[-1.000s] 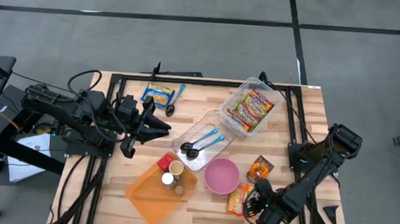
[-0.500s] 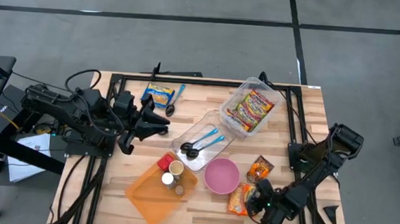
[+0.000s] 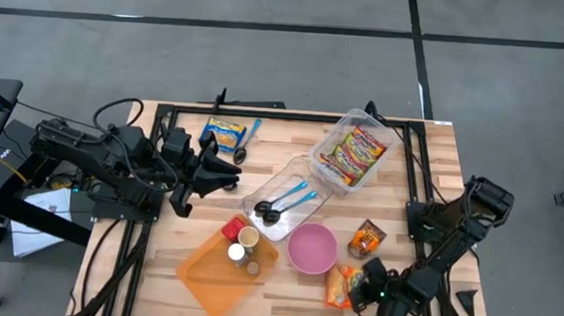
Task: Pick & Place Food Item
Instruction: Put the orange noodle pack into the transparent container
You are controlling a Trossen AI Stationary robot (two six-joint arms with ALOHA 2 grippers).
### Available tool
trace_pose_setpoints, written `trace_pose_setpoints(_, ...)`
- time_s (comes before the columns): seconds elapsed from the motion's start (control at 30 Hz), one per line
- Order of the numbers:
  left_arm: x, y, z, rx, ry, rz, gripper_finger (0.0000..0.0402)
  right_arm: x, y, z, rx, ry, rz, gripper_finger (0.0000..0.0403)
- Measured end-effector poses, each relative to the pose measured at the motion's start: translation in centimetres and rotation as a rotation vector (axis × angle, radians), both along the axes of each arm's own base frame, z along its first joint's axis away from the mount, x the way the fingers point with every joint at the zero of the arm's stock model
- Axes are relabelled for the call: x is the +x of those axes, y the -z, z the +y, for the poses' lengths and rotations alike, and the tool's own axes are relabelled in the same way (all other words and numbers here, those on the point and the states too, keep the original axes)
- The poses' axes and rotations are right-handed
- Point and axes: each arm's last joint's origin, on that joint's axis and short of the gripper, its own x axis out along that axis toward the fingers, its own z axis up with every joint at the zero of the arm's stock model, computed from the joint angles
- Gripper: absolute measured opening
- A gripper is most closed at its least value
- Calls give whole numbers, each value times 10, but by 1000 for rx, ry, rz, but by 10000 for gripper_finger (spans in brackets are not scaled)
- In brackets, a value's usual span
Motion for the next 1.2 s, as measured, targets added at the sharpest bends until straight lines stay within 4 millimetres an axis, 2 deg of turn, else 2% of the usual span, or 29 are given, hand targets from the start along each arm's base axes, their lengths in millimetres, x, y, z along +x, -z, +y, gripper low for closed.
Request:
trace_pose_setpoints(0.17, 0, 0, 0, 0, -3, -1, 76, -9, -11, 13, 2, -43, 20, 7)
trace_pose_setpoints(0.3, 0, 0, 0, 0, -3, -1, 76, -11, -30, 21, -47, -56, 49, 6)
trace_pose_setpoints(0.53, 0, 2, 0, 8, -3, 22, 76, -10, -94, 27, -206, -74, 120, 5)
trace_pose_setpoints(0.67, 3, 3, -1, 35, -8, 26, 76, -12, -135, 20, -283, -86, 111, 4)
trace_pose_setpoints(0.77, 6, 6, -2, 46, -7, 37, 76, -18, -158, 6, -329, -87, 89, 4)
trace_pose_setpoints(0.93, 13, 10, -4, 74, -7, 58, 76, -26, -190, -30, -379, -133, 49, 1)
trace_pose_setpoints(1.2, 21, 17, -7, 85, -4, 91, 76, -21, -230, -116, -427, -254, 8, 1)
